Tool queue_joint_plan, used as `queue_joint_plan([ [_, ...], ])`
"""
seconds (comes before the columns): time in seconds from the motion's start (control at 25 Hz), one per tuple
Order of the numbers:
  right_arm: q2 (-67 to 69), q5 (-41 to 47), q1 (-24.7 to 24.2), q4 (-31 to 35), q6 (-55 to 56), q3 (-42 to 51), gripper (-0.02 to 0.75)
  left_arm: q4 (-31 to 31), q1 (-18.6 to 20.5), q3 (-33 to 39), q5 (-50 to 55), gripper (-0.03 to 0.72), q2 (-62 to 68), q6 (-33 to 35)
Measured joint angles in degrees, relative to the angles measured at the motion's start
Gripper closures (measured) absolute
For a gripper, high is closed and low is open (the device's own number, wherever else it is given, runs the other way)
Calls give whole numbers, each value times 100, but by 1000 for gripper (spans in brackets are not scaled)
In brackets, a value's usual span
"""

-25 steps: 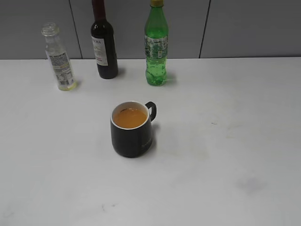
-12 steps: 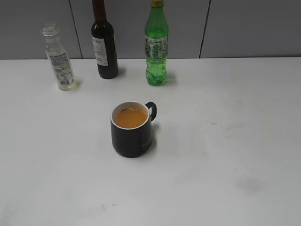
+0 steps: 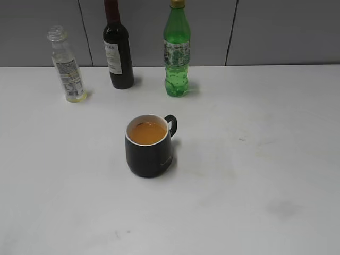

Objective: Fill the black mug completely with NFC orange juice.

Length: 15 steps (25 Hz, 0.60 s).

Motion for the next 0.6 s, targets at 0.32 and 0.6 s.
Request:
queue_joint_plan([
  [0.32, 0, 0, 0, 0, 0, 0, 145, 0, 287, 0, 0, 111, -11, 0],
  [0.6, 0, 0, 0, 0, 0, 0, 145, 0, 308, 0, 0, 112, -11, 0],
])
